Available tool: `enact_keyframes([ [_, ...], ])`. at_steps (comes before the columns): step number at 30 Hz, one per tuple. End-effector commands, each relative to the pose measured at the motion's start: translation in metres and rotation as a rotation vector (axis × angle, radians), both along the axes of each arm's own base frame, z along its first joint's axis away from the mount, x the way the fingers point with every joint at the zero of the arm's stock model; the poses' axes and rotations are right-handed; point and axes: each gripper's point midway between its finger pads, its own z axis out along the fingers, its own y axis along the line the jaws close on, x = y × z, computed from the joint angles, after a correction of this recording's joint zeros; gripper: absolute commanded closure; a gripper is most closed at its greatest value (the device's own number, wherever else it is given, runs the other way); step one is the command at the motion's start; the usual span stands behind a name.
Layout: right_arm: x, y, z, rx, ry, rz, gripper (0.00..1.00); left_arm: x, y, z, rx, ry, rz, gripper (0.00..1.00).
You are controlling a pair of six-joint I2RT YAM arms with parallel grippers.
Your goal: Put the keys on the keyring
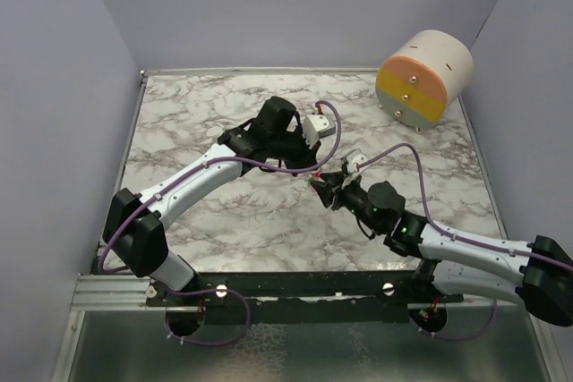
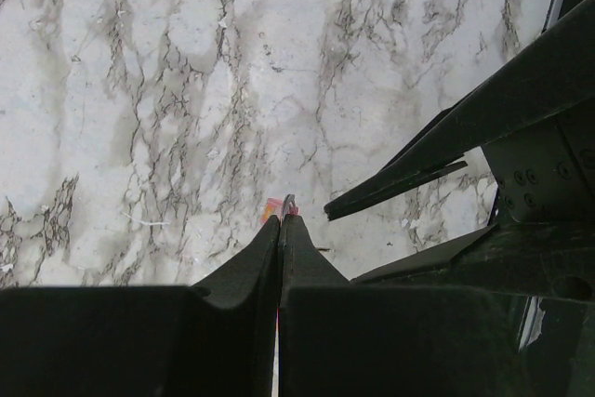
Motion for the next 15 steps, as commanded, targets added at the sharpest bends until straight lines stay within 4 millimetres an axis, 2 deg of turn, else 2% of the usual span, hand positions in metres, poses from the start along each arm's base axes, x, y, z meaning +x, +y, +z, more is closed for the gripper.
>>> enact_keyframes([
  [1,0.004,0.009,0.018,0.055,-0.028,0.000,0.66,-0.001,-0.006,0.003,-0.006,-0.011,-0.014,1.00],
  [9,0.012,0.004,0.015,0.049,-0.029,-0.051,0.77,-0.002,-0.004,0.005,-0.007,-0.019,-0.013,1.00],
  [15,0.016,-0.004,0.015,0.039,-0.027,-0.100,0.94,-0.002,-0.003,0.003,-0.003,-0.019,-0.012,1.00],
])
